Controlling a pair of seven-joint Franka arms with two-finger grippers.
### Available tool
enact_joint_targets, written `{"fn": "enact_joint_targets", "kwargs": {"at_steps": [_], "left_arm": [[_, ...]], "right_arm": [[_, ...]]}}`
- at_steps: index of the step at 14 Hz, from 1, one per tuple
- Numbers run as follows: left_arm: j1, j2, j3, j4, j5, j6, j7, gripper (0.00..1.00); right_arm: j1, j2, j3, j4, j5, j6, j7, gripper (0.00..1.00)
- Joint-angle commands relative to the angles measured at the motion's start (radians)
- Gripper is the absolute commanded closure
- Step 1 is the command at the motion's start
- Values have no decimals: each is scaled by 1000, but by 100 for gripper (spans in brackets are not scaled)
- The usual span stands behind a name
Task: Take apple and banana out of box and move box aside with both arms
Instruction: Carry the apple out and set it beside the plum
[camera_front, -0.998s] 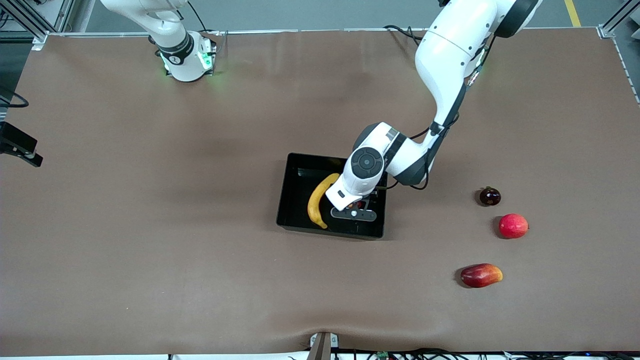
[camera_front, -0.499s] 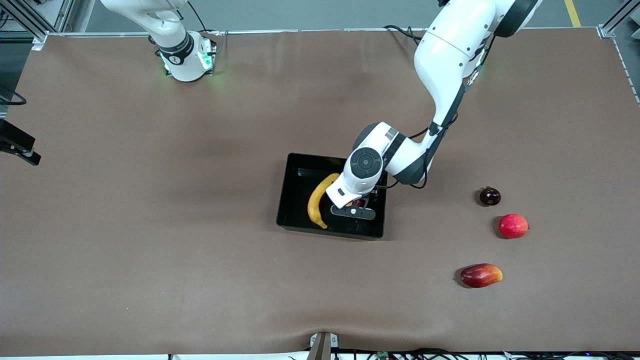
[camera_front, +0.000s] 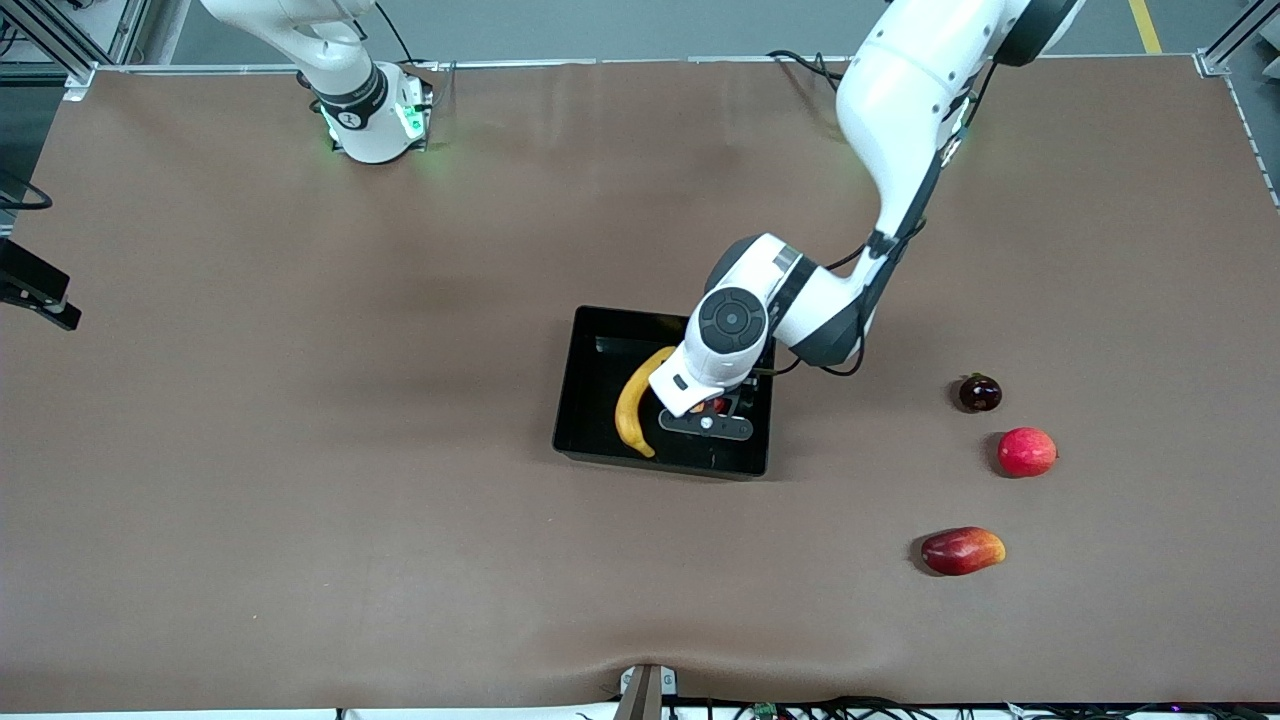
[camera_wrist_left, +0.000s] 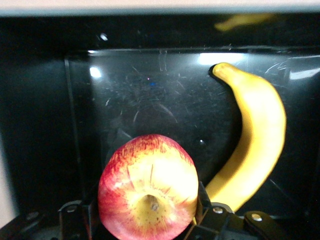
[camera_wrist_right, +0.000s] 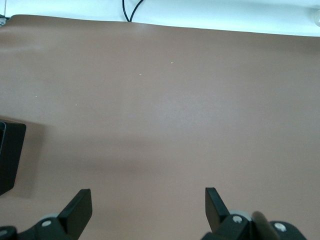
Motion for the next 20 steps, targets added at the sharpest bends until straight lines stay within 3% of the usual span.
{"fn": "enact_joint_targets", "kwargs": {"at_steps": [1,5,11,13,16,20], "left_arm": [[12,-76,13,5,0,-56,8,100],[176,-149,7,-12,3,-131,226,100],[385,-208,11,-191,32,-90,559,100],[480,-194,4,-244,108,-11,668,100],[540,-140,5,-260,120,62,833,100],[565,-76,4,-266,122,137,877,100]], "right_arm": [[-9,-13,7,2,-12,-14,-11,0],[-9,-13,7,2,-12,-14,-11,0],[-9,-13,7,2,-12,-14,-11,0],[-9,-13,8,2,-15,-14,-11,0],[-9,-13,8,2,-20,-14,-11,0],[-9,-13,8,2,-20,-16,-11,0]]}}
